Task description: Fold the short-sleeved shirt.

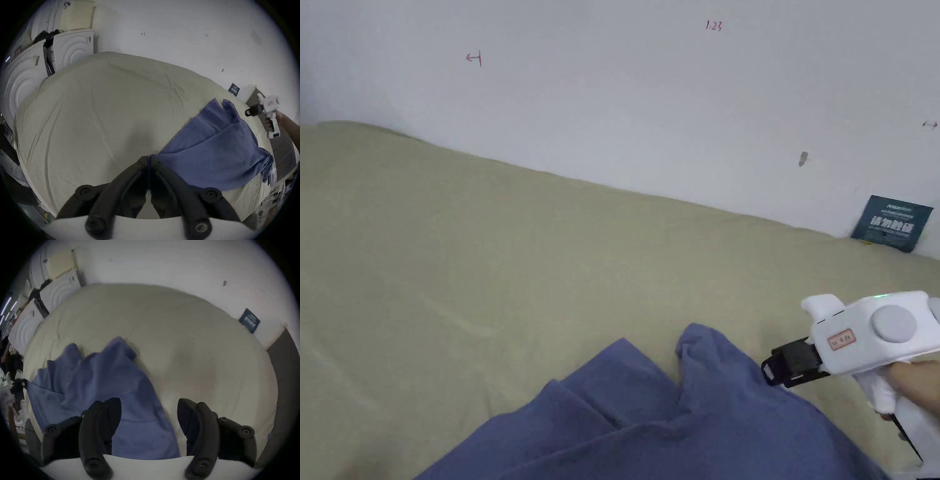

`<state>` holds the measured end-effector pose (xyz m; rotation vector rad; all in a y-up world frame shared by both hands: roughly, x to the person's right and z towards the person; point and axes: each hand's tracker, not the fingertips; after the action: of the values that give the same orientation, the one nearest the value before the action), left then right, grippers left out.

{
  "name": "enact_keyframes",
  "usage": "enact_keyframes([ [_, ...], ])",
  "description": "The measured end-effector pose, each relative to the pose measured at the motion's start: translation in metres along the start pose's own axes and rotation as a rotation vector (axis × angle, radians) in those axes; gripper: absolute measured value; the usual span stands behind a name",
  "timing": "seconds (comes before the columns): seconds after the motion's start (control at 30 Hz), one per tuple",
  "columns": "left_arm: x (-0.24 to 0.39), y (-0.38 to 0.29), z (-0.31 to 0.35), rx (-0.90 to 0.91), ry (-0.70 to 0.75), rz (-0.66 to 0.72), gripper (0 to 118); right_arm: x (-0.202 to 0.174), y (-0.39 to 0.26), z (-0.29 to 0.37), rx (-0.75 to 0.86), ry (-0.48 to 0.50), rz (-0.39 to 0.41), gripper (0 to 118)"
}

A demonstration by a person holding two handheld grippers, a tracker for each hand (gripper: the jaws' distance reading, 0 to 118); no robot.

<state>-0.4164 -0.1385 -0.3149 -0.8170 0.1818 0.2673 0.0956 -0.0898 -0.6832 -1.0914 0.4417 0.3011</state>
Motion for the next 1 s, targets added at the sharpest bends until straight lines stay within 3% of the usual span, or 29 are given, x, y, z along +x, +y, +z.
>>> enact_keyframes([
  [0.2, 0.002, -0.007, -0.007, -0.041, -0.007, 0.004, 2, 0.002, 0.010, -0.046, -0.077, 0.073, 0.043, 76],
  [0.3, 0.000, -0.007, -0.012, -0.047, 0.006, 0.008, 2, -0.008, 0.005, -0.057, -0.088, 0.014, 0.080, 74],
  [0.33, 0.000, -0.008, -0.013, -0.046, 0.004, 0.010, 2, -0.012, 0.003, -0.054, -0.081, 0.026, 0.061, 68],
  [0.37, 0.001, -0.007, -0.012, -0.043, 0.006, 0.007, 2, -0.012, 0.004, -0.050, -0.081, 0.009, 0.034, 43],
  [0.4, 0.001, -0.006, -0.012, -0.045, 0.005, 0.006, 2, -0.012, 0.004, -0.045, -0.079, 0.020, 0.024, 0],
  [0.43, 0.002, -0.004, -0.011, -0.044, -0.001, 0.002, 2, -0.013, 0.002, -0.038, -0.062, 0.021, 0.030, 0],
  [0.5, 0.003, 0.002, -0.008, -0.032, -0.011, 0.001, 2, -0.025, 0.000, -0.022, -0.014, -0.048, 0.119, 0],
  [0.63, 0.000, 0.025, -0.001, 0.004, -0.059, 0.007, 2, -0.045, -0.010, 0.029, 0.120, -0.047, 0.129, 0],
  [0.93, 0.032, 0.145, 0.041, 0.183, -0.127, -0.190, 2, -0.060, -0.004, 0.184, 0.501, -0.164, 0.068, 0],
  [1.0, 0.041, 0.176, 0.050, 0.220, -0.142, -0.215, 2, -0.036, 0.007, 0.203, 0.521, -0.157, 0.000, 0],
])
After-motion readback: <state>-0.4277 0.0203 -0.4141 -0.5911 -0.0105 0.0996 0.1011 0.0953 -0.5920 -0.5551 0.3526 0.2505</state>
